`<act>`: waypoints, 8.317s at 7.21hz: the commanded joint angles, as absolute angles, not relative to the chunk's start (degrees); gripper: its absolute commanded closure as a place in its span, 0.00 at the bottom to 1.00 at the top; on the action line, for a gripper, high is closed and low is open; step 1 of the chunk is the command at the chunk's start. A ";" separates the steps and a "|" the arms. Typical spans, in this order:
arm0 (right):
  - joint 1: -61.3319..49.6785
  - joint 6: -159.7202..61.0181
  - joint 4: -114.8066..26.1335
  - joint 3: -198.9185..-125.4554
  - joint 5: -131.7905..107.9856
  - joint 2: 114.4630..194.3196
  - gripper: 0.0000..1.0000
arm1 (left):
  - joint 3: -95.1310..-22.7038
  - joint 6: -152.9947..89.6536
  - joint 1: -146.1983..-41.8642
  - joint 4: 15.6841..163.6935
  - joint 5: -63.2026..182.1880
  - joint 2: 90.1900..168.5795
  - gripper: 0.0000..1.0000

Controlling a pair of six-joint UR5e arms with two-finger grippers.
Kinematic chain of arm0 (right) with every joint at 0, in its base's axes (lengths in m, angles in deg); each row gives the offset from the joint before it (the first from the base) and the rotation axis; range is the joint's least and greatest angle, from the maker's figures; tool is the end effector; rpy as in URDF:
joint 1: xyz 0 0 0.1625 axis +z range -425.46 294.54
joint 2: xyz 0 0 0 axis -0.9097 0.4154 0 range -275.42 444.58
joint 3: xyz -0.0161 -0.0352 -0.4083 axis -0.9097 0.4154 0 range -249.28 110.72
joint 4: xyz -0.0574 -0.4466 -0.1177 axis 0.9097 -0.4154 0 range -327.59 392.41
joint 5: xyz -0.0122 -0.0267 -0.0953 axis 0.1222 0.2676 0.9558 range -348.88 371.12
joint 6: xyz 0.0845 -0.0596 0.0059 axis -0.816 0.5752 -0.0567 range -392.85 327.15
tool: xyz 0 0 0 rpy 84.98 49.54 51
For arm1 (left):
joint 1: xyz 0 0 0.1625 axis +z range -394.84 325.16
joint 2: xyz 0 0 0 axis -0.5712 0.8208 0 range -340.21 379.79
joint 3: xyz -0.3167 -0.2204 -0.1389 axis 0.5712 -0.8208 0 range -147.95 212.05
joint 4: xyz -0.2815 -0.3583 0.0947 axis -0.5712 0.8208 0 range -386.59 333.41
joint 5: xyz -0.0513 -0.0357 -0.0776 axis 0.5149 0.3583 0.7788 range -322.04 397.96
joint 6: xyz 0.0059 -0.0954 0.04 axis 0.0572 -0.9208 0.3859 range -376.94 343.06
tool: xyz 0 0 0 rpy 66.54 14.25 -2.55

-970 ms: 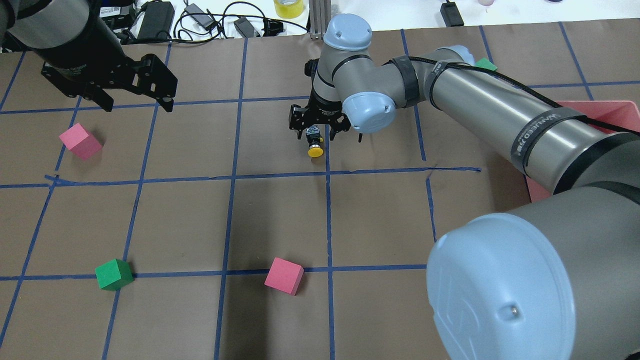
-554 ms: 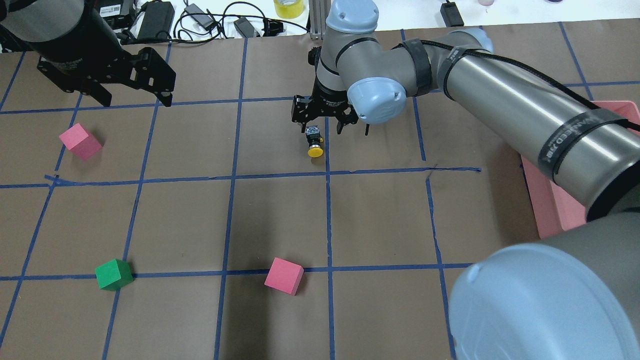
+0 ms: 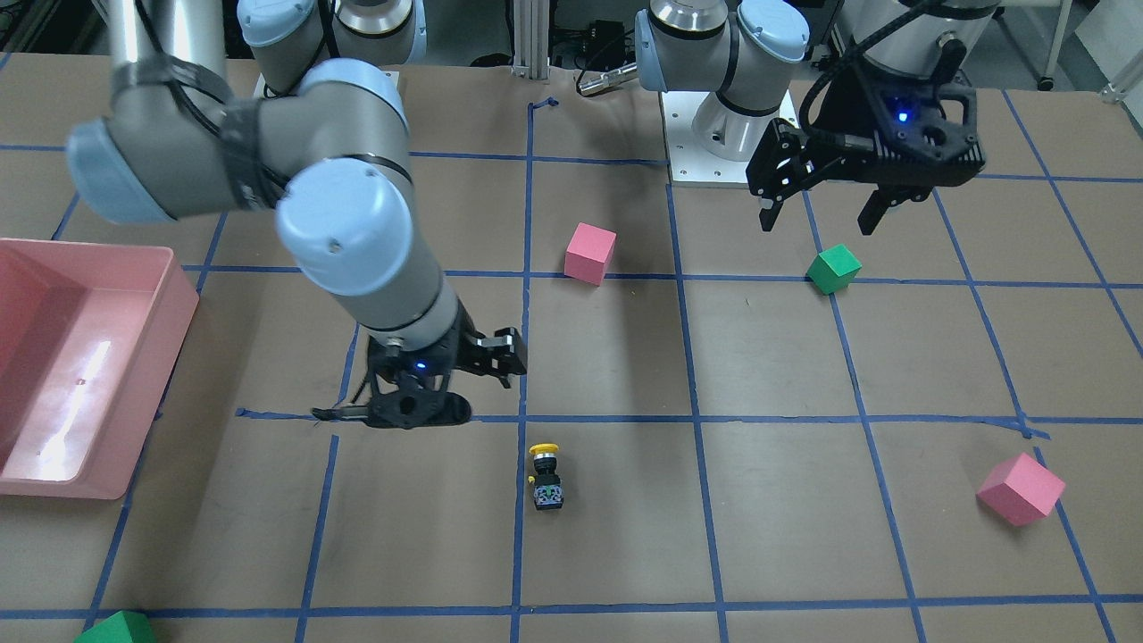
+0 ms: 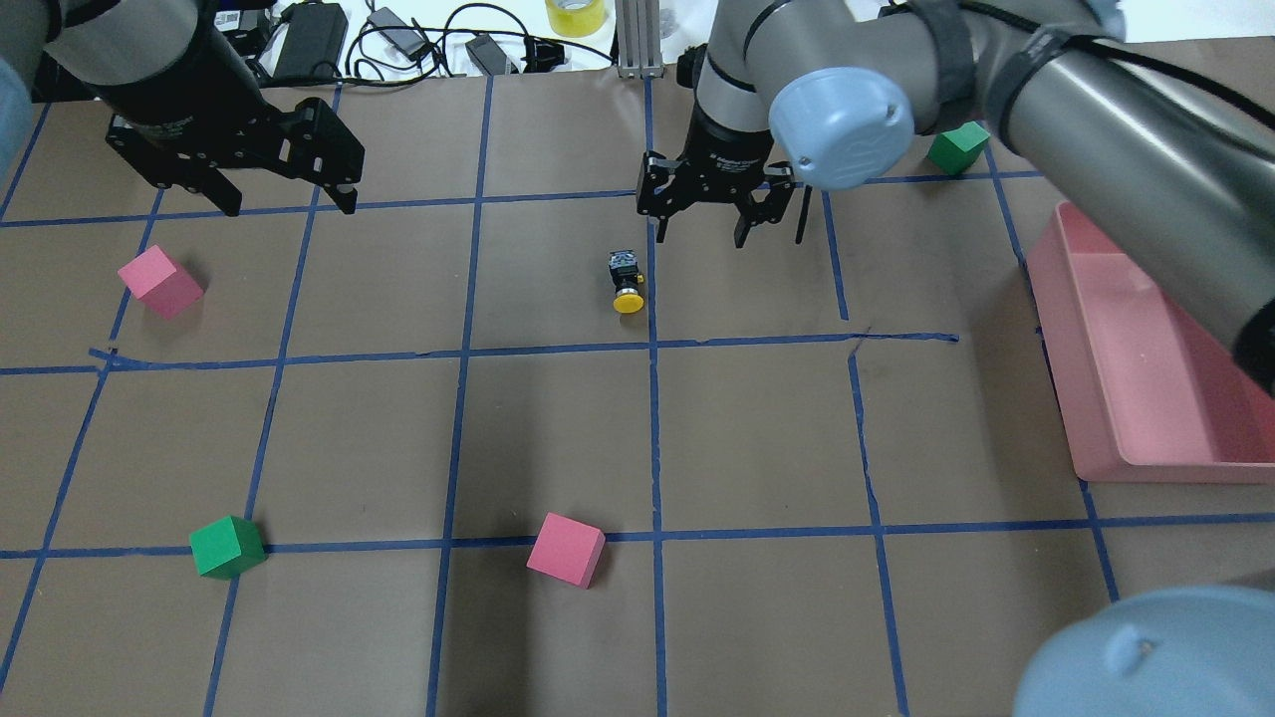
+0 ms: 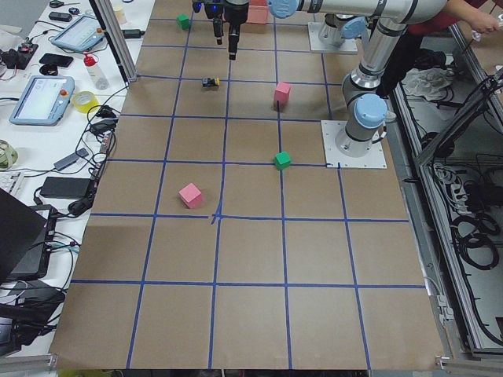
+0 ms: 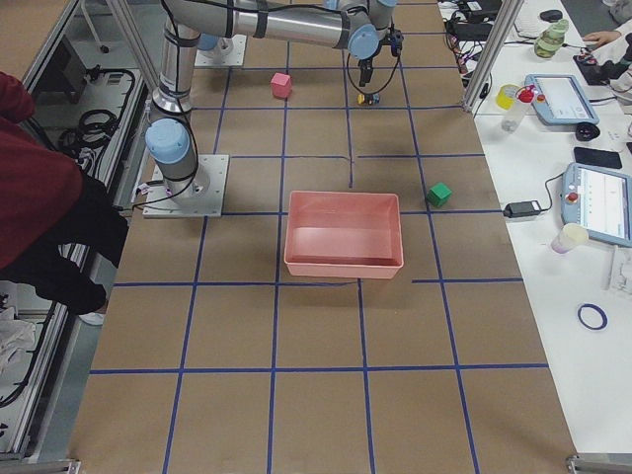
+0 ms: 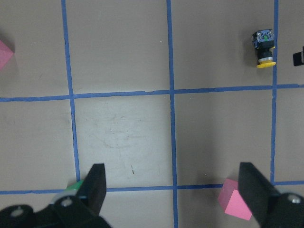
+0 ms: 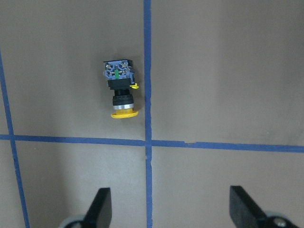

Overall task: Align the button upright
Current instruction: 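Raise the right gripper away from the lying switch, then reach the left gripper over the switch and grasp its body, then lift the switch with the left gripper and rotate it cap-up, then set the switch upright on the table and open the left gripper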

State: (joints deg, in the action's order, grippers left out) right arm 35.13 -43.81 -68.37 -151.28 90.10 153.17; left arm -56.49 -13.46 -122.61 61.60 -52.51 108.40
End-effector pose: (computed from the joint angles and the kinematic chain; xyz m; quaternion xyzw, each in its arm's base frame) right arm 0.2751 -0.6387 0.3348 0.0055 0.9951 0.0404 0.0900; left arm -0.1112 -0.5478 0.4994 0.0108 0.9991 -0.0404 0.0062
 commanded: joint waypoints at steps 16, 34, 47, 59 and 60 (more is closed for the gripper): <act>25.95 -28.89 -52.58 -151.55 98.40 170.89 0.00 | -84.50 -38.64 -145.22 -30.86 -66.27 138.24 0.00; 26.12 -29.51 -53.19 -152.95 97.78 171.42 0.00 | -79.40 -38.03 -150.94 -42.68 -70.15 149.27 0.75; 26.12 -28.72 -53.46 -153.04 98.31 170.89 0.00 | -64.54 -57.46 -136.81 28.55 -27.31 133.96 0.99; 26.12 -28.72 -53.20 -153.13 98.66 170.81 0.00 | -62.79 -56.76 -135.21 36.07 -22.06 137.57 0.00; 26.12 -28.72 -53.20 -153.13 98.57 170.80 0.00 | -61.04 -56.23 -135.21 36.34 -27.38 136.61 0.00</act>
